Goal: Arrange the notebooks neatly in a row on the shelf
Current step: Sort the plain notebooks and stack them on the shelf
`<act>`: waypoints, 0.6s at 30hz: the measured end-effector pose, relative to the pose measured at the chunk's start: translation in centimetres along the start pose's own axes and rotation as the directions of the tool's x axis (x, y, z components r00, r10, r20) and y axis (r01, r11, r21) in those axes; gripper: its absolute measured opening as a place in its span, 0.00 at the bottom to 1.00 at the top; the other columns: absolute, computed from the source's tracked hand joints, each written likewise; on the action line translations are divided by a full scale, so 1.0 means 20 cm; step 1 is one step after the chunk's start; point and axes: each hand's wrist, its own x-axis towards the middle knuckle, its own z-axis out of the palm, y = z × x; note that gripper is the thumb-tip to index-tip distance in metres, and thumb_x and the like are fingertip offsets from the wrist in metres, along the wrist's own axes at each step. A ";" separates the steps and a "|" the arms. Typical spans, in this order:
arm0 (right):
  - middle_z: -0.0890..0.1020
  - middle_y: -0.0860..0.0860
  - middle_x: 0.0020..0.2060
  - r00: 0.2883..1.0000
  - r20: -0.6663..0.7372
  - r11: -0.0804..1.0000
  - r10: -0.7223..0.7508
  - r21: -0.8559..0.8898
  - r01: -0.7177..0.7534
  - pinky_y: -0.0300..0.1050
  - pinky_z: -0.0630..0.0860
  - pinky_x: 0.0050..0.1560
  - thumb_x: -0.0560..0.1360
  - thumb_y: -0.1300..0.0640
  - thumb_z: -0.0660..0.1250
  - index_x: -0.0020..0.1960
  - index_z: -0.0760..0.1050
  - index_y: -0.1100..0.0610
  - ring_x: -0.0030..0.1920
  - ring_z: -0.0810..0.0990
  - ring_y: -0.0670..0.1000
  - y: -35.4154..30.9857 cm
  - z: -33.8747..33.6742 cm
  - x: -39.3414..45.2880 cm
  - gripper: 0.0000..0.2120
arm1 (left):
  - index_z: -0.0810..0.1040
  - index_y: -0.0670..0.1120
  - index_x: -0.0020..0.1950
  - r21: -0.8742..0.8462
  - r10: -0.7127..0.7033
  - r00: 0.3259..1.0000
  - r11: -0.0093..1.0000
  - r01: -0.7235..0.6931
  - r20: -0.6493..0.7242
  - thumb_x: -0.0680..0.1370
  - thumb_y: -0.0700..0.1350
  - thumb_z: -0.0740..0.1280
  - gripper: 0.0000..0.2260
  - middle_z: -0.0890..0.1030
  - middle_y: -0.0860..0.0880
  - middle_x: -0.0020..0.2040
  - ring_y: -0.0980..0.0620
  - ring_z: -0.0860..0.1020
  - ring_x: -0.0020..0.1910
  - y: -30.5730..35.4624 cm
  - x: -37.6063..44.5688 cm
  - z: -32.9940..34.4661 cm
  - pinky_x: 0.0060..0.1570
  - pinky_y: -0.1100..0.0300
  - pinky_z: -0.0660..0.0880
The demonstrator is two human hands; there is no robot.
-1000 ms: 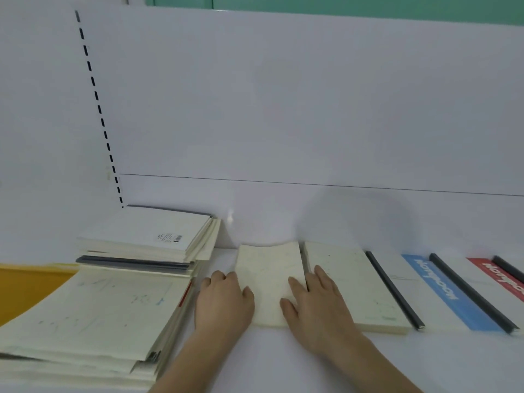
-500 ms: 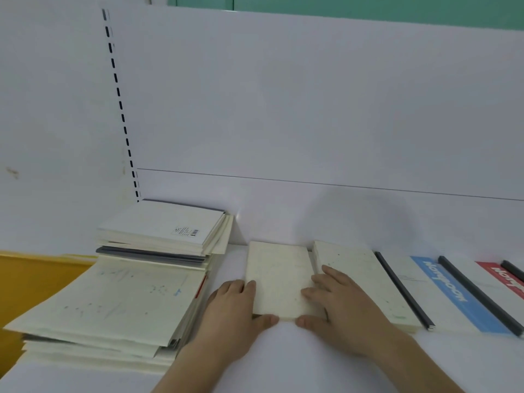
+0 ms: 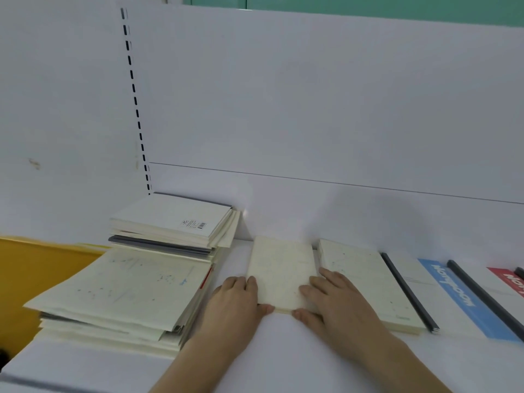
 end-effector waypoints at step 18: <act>0.70 0.45 0.70 0.972 -0.226 0.969 -0.058 0.220 0.109 0.44 0.60 0.73 0.78 0.35 0.48 0.70 0.69 0.48 0.74 0.60 0.46 -0.69 -0.21 0.05 0.29 | 0.81 0.48 0.50 -0.027 0.100 0.908 0.992 -0.121 -0.407 0.78 0.55 0.55 0.17 0.81 0.51 0.46 0.47 0.80 0.48 -0.44 -0.35 -0.30 0.49 0.52 0.78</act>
